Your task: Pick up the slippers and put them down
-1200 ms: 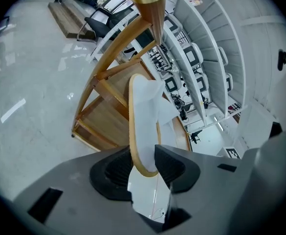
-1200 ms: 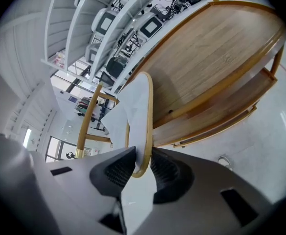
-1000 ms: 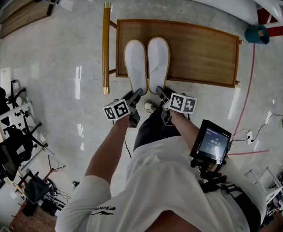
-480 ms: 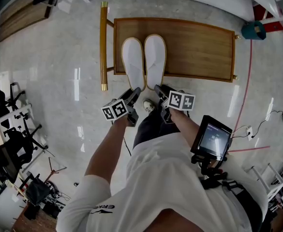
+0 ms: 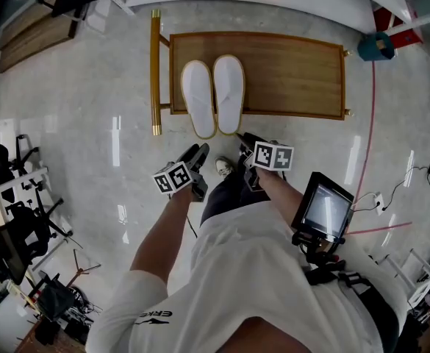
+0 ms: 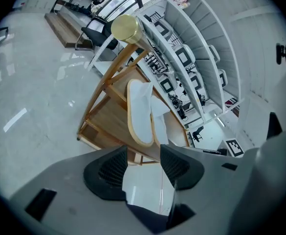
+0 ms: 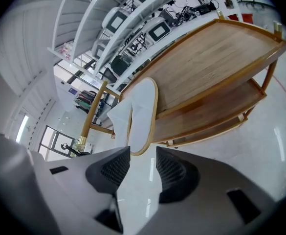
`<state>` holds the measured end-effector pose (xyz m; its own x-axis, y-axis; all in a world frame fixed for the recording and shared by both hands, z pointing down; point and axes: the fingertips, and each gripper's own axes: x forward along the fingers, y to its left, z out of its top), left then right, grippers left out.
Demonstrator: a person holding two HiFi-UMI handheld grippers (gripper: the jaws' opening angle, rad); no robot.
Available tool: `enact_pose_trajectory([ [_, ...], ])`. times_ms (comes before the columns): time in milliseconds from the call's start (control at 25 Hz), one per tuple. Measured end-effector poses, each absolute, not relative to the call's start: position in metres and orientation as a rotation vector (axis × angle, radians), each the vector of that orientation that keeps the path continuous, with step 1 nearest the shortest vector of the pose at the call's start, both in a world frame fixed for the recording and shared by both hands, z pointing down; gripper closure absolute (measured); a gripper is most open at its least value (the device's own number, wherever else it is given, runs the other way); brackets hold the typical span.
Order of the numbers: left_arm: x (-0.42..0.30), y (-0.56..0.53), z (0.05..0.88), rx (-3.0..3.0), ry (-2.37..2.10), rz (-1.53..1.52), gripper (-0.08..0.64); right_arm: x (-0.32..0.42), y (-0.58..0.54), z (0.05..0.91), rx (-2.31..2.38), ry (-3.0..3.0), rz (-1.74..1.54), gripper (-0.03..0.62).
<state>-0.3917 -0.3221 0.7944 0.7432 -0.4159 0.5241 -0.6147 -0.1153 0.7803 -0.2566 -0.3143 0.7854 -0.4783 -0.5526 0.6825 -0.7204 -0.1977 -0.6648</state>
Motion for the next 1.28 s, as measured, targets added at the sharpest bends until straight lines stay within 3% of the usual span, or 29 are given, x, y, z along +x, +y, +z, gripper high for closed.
enact_pose_trajectory([
  [760, -0.369, -0.32, 0.687, 1.995, -0.765, 0.063, 0.385, -0.282, -0.303, 0.691, 1.515, -2.125, 1.558, 0.446],
  [1040, -0.372, -0.32, 0.631, 2.049, -0.784, -0.067, 0.523, -0.306, -0.307, 0.63, 1.442, -2.327, 1.405, 0.46],
  [1280, -0.369, -0.321, 0.591, 2.115, -0.818, -0.108, 0.555, -0.312, -0.313, 0.573, 1.415, -2.477, 1.163, 0.542],
])
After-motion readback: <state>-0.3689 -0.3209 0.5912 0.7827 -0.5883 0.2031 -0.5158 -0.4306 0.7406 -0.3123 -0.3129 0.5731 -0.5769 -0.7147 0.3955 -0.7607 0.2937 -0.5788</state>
